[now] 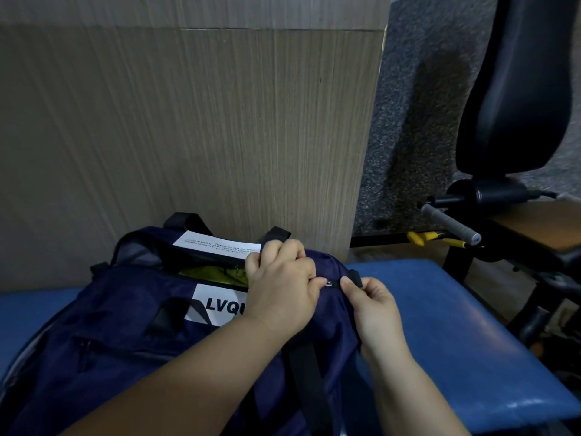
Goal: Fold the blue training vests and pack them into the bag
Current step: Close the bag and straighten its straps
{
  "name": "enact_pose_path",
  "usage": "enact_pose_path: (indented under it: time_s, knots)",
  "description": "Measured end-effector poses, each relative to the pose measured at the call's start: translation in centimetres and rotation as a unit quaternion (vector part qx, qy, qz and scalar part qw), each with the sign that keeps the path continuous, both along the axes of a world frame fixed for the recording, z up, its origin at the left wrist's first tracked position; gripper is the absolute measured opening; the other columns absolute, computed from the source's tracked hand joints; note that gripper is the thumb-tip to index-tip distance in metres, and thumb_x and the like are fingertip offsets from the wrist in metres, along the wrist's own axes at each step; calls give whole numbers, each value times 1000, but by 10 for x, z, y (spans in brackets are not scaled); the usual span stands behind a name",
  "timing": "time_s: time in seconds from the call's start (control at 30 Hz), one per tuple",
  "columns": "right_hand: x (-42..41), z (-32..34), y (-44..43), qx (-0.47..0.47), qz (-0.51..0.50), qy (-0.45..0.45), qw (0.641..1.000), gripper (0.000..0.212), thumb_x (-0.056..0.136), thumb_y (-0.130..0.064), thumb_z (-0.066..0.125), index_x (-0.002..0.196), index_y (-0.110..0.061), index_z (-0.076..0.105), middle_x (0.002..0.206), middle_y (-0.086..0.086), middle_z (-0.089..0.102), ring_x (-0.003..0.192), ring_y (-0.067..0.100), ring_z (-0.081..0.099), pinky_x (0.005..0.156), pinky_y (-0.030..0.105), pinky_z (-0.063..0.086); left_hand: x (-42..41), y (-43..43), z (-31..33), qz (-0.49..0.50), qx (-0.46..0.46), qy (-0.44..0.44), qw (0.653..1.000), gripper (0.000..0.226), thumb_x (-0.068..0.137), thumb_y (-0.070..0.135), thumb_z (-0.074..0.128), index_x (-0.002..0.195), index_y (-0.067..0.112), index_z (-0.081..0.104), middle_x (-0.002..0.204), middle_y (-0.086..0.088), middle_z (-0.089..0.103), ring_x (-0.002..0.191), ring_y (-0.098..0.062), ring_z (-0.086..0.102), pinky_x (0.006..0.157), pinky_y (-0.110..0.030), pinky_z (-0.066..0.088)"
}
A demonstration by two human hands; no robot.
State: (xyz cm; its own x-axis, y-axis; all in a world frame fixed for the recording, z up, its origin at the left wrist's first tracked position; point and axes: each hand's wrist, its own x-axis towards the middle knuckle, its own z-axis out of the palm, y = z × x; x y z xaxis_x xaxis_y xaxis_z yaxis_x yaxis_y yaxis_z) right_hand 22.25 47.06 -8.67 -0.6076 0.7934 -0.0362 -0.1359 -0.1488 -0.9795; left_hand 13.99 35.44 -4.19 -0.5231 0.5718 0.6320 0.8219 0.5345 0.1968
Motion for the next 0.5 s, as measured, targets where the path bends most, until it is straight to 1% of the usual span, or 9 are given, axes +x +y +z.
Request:
enact_pose_path:
  time_s: [0.1, 0.2, 0.23, 0.27, 0.3, 0.37, 0.43, 0.47, 0.5]
  knots:
    - [2, -1, 5, -14, -19, -12, 1000, 17, 92, -18, 67, 80, -8, 60, 77, 16, 59, 70, 24, 55, 66, 37, 46, -6, -9, 11, 37, -44, -59, 997, 22, 92, 49, 55, 80, 31, 60, 103, 18, 36, 112, -11, 30, 90, -33, 17]
    - [3, -2, 8, -2, -20, -43, 999, 13, 93, -19, 66, 88, -8, 60, 85, 14, 66, 74, 22, 59, 67, 34, 47, -15, -17, 13, 58, -76, -105, 990, 25, 94, 52, 50, 78, 33, 53, 105, 19, 35, 115, -9, 28, 89, -29, 12]
    - [3, -2, 8, 24, -20, -68, 997, 11, 93, -19, 66, 94, -10, 59, 92, 12, 68, 78, 20, 61, 70, 33, 47, -16, -19, 12, 57, -75, -121, 988, 26, 94, 52, 50, 79, 32, 56, 105, 20, 36, 115, -9, 28, 88, -29, 11]
    - [3, -2, 7, 66, -22, -98, 993, 15, 92, -20, 66, 103, -14, 58, 101, 9, 68, 85, 18, 61, 74, 32, 46, -16, -20, 11, 55, -73, -130, 987, 27, 95, 52, 50, 81, 31, 59, 105, 20, 38, 116, -9, 29, 87, -28, 11]
    - [3, -2, 5, 126, -29, -125, 984, 25, 91, -21, 67, 113, -17, 55, 111, 4, 64, 96, 16, 60, 79, 30, 43, -15, -21, 10, 52, -70, -134, 987, 27, 95, 51, 49, 83, 31, 61, 105, 20, 40, 116, -8, 29, 88, -28, 12]
    - [7, -1, 1, 304, -36, -122, 944, 51, 89, -30, 68, 136, -25, 47, 131, -4, 51, 124, 13, 47, 94, 27, 37, -11, -21, 9, 43, -68, -125, 989, 26, 96, 50, 47, 86, 31, 62, 105, 19, 43, 116, -6, 31, 93, -30, 17]
    - [8, 0, -3, 470, 11, -133, 873, 63, 85, -54, 56, 144, -37, 42, 147, -17, 37, 143, 5, 24, 111, 33, 27, -8, -21, 8, 21, -53, -105, 993, 26, 97, 47, 47, 85, 30, 63, 100, 19, 44, 114, -6, 35, 98, -31, 16]
    - [8, 0, -6, 510, 37, -156, 845, 64, 83, -61, 48, 144, -44, 39, 149, -26, 28, 146, -1, 10, 115, 36, 18, -7, -21, 7, 1, -35, -88, 996, 25, 96, 45, 48, 82, 29, 63, 97, 19, 45, 111, -7, 40, 99, -31, 15]
    - [8, 0, -8, 529, 61, -177, 828, 63, 84, -62, 43, 145, -48, 35, 148, -33, 21, 144, -7, -2, 117, 38, 10, -8, -21, 7, -19, -19, -75, 997, 24, 94, 42, 50, 77, 29, 60, 94, 19, 45, 107, -9, 45, 102, -31, 15]
